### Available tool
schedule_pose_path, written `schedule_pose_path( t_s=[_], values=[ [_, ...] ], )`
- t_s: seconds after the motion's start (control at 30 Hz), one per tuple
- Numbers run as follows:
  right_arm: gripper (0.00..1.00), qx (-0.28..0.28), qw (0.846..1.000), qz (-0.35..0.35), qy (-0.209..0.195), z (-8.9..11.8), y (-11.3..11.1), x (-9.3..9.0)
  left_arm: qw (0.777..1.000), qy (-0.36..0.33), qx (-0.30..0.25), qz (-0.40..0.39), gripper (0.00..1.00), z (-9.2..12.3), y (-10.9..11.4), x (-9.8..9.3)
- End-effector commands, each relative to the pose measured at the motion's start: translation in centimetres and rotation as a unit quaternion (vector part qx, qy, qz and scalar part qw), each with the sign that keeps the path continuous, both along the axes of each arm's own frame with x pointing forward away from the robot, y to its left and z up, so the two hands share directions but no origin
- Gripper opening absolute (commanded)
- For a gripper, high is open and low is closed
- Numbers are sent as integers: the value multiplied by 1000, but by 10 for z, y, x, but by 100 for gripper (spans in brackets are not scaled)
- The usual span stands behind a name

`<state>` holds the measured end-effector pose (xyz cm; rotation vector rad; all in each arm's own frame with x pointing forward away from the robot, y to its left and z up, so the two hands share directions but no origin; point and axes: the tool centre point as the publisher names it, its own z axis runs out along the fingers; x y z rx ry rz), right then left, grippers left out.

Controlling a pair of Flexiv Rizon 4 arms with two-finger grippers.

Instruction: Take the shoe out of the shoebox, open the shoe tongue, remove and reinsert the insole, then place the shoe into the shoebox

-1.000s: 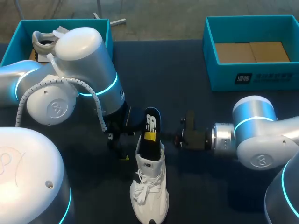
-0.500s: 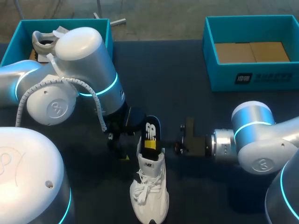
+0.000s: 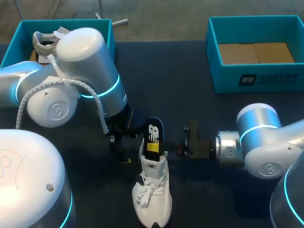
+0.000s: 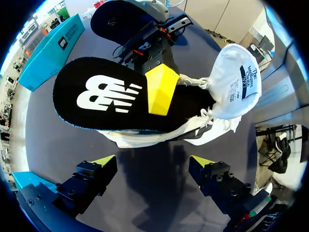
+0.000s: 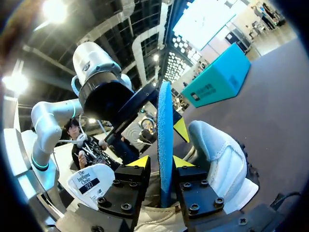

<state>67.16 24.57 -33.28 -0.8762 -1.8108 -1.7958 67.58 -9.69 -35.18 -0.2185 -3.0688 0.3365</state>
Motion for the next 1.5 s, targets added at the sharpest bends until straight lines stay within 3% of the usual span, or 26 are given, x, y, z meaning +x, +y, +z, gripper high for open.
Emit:
schedule_pose_path(
  t_s=[0.03,0.37,0.7,0.8,1.07,1.5],
  values=[
    [27,3,1000,-10,-10,2,-1,3,1000,0,1,0,100,0,-1,0],
    [27,27,998,-39,-45,16,-3,12,1000,0,1,0,100,0,-1,0],
    [21,33,998,-41,-45,19,-1,22,1000,0,1,0,100,0,-1,0],
    [0,33,998,-42,-41,19,-1,24,1000,0,1,0,100,0,-1,0],
    [0,23,999,-33,-18,12,-1,21,1000,0,1,0,100,0,-1,0],
    [0,10,999,-19,33,-8,-1,-1,1000,0,1,0,100,0,-1,0]
  ],
)
